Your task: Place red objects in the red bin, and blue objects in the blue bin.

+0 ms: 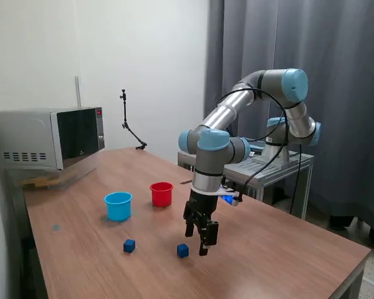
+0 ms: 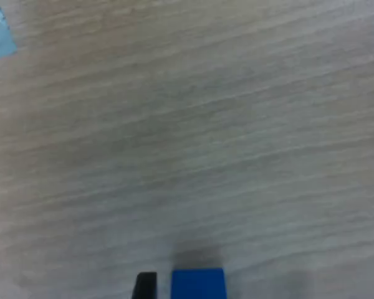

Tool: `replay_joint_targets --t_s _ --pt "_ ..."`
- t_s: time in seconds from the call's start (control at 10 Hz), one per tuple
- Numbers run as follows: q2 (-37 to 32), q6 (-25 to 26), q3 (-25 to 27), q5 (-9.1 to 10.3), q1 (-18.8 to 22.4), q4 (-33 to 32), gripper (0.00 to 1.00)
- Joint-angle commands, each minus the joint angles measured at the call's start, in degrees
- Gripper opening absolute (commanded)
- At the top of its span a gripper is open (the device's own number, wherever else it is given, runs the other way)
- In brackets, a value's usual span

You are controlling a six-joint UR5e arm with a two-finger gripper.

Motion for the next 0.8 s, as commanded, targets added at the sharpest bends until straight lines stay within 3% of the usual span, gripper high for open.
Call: replay_joint_targets --t_s 0.0,0.7 --pt "0.81 -0.34 0.51 -0.01 -0.08 -0.07 1.00" --pt "1.69 -7.55 -0.62 -0.18 -1.13 -0.15 1.00"
